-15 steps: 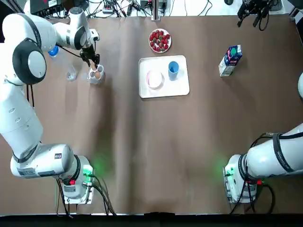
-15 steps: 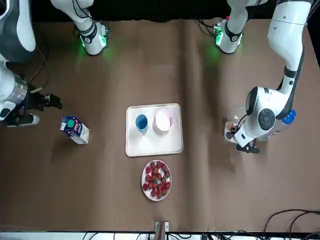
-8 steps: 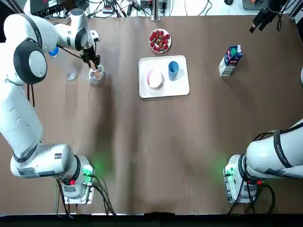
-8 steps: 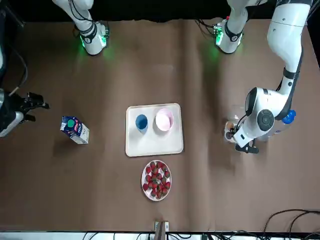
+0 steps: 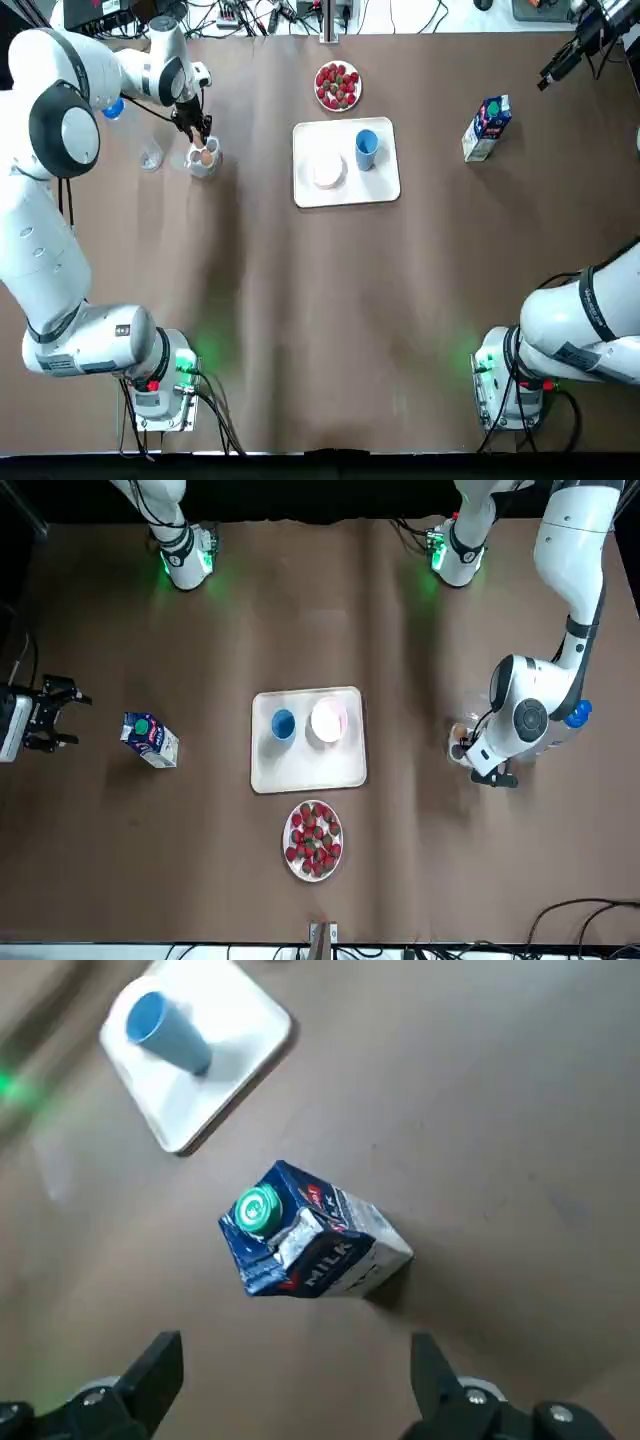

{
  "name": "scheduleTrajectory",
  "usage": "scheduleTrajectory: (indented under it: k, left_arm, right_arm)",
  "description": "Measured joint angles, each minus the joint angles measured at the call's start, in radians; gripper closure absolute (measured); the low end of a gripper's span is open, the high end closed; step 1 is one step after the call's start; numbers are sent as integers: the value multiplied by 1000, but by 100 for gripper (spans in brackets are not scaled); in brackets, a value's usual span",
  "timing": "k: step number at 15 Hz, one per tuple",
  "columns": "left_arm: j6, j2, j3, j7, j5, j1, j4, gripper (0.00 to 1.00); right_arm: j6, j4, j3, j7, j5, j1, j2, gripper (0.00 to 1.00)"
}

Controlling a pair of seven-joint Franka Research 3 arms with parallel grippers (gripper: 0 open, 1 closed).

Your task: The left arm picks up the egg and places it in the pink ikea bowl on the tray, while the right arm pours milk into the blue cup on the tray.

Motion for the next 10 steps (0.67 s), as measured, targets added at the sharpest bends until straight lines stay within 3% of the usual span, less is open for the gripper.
scheduleTrajectory:
  k: [6,10]
  left_arm:
    - [0,-2,0,0,0,2,14,52]
    - [-19,-46,-1,0,1,4,25,52]
  right_arm:
    - [-38,4,0,-417,149,-64,113,0]
    - [-54,7,11,-624,175,-68,190,0]
